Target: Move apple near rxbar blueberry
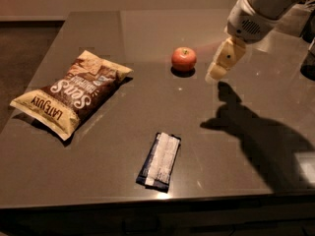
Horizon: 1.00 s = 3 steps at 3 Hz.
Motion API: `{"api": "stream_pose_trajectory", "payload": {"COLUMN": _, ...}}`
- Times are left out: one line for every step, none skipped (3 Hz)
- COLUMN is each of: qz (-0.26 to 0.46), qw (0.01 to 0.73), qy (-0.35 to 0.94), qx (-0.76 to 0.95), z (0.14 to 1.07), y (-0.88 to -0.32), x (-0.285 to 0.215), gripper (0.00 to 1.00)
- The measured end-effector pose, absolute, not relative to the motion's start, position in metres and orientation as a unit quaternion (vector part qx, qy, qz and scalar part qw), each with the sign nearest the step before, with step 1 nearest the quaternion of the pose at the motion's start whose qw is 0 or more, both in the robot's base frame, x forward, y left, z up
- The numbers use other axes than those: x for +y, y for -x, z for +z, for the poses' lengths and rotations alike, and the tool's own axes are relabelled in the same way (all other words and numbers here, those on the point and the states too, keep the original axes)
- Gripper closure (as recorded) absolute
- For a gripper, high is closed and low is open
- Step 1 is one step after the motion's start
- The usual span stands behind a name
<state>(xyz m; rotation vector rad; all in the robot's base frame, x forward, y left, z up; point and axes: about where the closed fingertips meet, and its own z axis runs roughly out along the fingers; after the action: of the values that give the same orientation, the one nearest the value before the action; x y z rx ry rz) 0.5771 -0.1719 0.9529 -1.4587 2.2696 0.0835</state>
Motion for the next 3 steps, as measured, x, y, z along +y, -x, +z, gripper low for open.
{"api": "stream_pose_trajectory", "payload": {"qz": 0.040, "qw": 0.226, "qy": 0.509, "qx": 0.830, "z": 0.937, "y": -0.613, "x": -0.158, "gripper": 0.00}}
{"api": "stream_pose_trajectory", "payload": {"qz": 0.049, "qw": 0.229, "qy": 0.496, "qx": 0.836, "z": 0.924, "y": -0.641, "x": -0.149, "gripper": 0.00}}
{"api": "stream_pose_trajectory", "payload": {"qz": 0.063, "qw": 0.226, "qy": 0.490, "qx": 0.840, "z": 0.909, "y": -0.660, "x": -0.137, "gripper": 0.00}}
